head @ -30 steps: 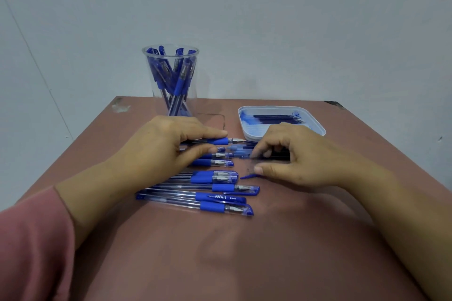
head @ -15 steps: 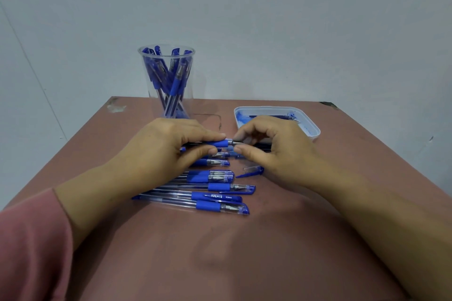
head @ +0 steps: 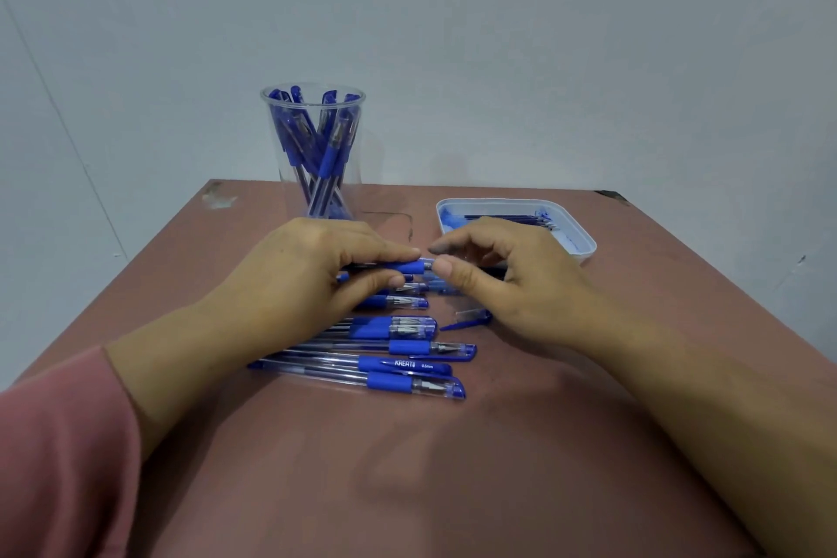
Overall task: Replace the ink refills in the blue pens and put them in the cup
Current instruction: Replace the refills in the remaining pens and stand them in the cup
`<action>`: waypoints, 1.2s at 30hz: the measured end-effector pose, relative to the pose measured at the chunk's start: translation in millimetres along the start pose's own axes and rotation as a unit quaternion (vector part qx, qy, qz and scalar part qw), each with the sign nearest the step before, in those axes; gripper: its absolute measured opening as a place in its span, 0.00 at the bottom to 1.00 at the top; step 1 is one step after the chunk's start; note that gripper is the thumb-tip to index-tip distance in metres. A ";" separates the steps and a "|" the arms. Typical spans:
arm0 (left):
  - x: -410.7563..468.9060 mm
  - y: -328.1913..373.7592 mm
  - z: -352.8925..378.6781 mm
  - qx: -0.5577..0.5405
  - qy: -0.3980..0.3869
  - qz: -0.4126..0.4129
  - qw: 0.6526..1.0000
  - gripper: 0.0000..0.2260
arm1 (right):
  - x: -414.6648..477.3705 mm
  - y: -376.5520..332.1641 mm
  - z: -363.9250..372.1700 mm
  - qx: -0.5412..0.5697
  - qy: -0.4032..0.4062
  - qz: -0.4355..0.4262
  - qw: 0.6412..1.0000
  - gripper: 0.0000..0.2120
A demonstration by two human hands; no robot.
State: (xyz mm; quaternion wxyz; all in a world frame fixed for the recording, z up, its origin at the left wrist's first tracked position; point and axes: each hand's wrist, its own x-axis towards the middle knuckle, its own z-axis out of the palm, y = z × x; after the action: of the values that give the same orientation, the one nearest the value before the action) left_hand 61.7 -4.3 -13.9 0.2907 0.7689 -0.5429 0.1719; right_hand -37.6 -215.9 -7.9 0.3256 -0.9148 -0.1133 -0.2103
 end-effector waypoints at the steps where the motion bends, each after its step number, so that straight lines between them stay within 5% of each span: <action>1: -0.1 -0.3 0.0 0.000 -0.003 -0.001 1.000 0.17 | 0.7 0.8 0.8 -0.011 -0.002 -0.005 1.000 0.05; 3: -0.4 -0.6 0.3 0.003 -0.007 -0.002 1.000 0.17 | 1.3 1.5 1.2 -0.021 -0.004 -0.020 1.000 0.01; 6: -0.5 -0.5 0.3 0.008 -0.004 -0.004 1.000 0.17 | -0.6 0.2 0.0 -0.017 0.007 -0.028 0.999 0.09; 13: -0.3 -0.8 0.7 0.008 0.005 -0.009 1.000 0.17 | 1.5 1.2 0.6 -0.031 -0.002 -0.016 0.999 0.01; 20: 0.4 2.0 0.5 0.002 0.017 -0.014 1.000 0.15 | 0.3 -1.6 1.7 -0.025 0.000 0.014 1.000 0.14; 23: 0.0 1.6 0.4 -0.005 0.015 -0.016 1.000 0.16 | 0.8 0.3 1.3 -0.018 0.007 0.012 1.000 0.03; 28: 0.2 2.6 -0.2 0.006 0.020 -0.018 1.000 0.15 | -0.7 -5.0 -0.3 0.013 0.005 0.034 0.999 0.13; 32: 0.0 2.4 -0.3 0.011 0.014 -0.012 1.000 0.15 | 0.8 -2.0 1.9 0.004 0.003 0.015 1.000 0.02; 36: 0.2 2.7 -0.7 0.014 0.020 -0.013 1.000 0.15 | -1.0 -6.1 0.8 0.055 0.004 0.042 0.998 0.09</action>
State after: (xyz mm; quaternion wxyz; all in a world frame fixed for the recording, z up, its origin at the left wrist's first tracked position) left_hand 59.3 -4.6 -12.5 0.2927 0.7762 -0.5247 0.1910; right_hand -40.3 -210.9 -5.5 0.3846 -0.8987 -0.0847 -0.1932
